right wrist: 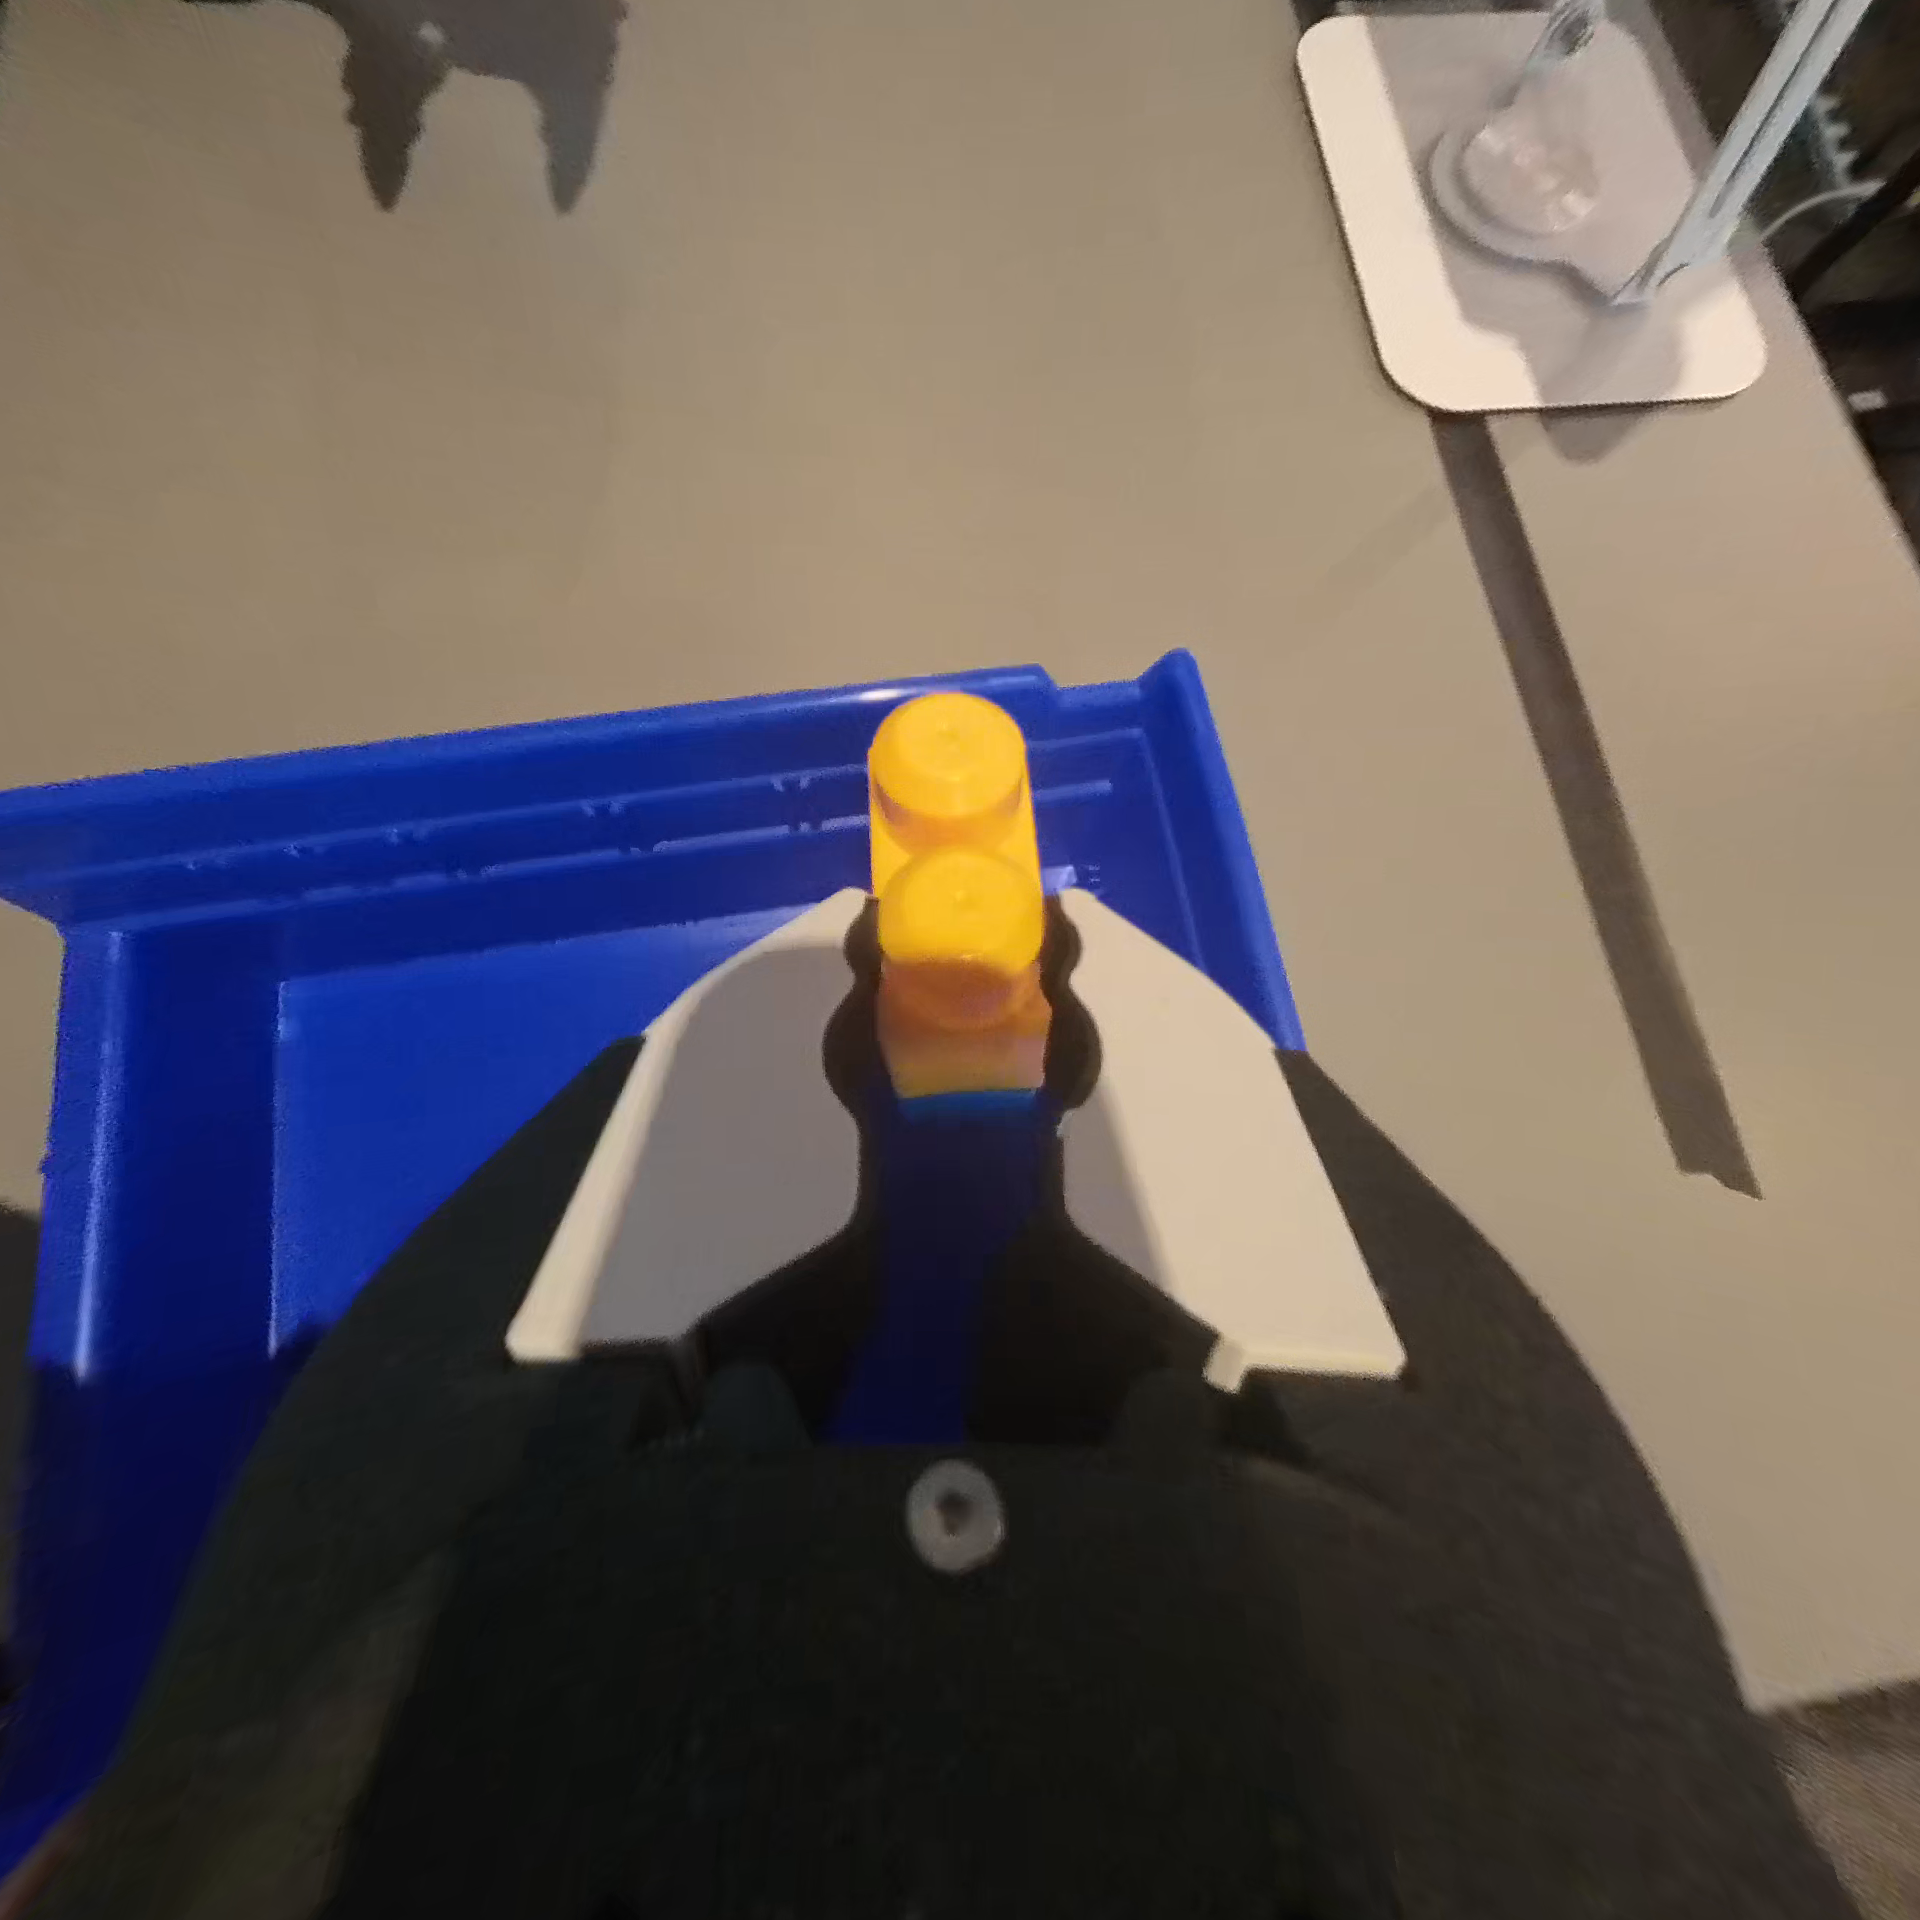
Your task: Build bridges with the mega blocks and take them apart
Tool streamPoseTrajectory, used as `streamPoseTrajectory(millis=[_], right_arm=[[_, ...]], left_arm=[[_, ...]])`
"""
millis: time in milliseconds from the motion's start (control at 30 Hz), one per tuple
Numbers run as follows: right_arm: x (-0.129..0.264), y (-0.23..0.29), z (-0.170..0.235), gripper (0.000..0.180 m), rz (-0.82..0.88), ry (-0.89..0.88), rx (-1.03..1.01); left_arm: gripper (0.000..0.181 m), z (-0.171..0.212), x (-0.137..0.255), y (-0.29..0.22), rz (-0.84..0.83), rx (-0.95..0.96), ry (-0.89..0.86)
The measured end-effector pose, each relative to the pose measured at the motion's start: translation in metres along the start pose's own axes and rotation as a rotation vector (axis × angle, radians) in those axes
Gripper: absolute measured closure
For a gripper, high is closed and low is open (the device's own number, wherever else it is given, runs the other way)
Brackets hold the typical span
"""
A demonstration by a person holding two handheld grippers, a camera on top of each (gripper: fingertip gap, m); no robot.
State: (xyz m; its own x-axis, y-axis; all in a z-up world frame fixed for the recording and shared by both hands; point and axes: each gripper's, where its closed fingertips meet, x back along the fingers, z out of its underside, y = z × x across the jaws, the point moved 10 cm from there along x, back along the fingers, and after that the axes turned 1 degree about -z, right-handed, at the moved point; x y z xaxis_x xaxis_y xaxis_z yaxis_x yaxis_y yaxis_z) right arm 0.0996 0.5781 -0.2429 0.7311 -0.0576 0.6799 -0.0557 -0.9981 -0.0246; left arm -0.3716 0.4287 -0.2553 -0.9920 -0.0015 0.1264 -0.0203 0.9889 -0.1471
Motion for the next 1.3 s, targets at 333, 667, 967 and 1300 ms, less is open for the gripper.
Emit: streamPoseTrajectory(millis=[333, 667, 967, 1300], right_arm=[[-0.024, -0.016, 0.016, 0.150, -0.039, -0.002, -0.047], [-0.032, -0.020, 0.017, 0.150, 0.007, 0.058, -0.071], [-0.028, -0.019, 0.009, 0.135, 0.056, 0.141, -0.017], [0.067, 0.039, -0.075, 0.124, 0.330, -0.236, -0.083]], left_arm=[[0.120, 0.008, -0.008, 0.001, 0.021, -0.002, 0.062], [0.120, 0.008, -0.009, -0.001, 0.022, -0.008, 0.078], [0.120, 0.006, -0.009, -0.004, 0.041, -0.010, 0.066], [0.111, -0.002, 0.012, -0.006, -0.023, -0.036, -0.055]])
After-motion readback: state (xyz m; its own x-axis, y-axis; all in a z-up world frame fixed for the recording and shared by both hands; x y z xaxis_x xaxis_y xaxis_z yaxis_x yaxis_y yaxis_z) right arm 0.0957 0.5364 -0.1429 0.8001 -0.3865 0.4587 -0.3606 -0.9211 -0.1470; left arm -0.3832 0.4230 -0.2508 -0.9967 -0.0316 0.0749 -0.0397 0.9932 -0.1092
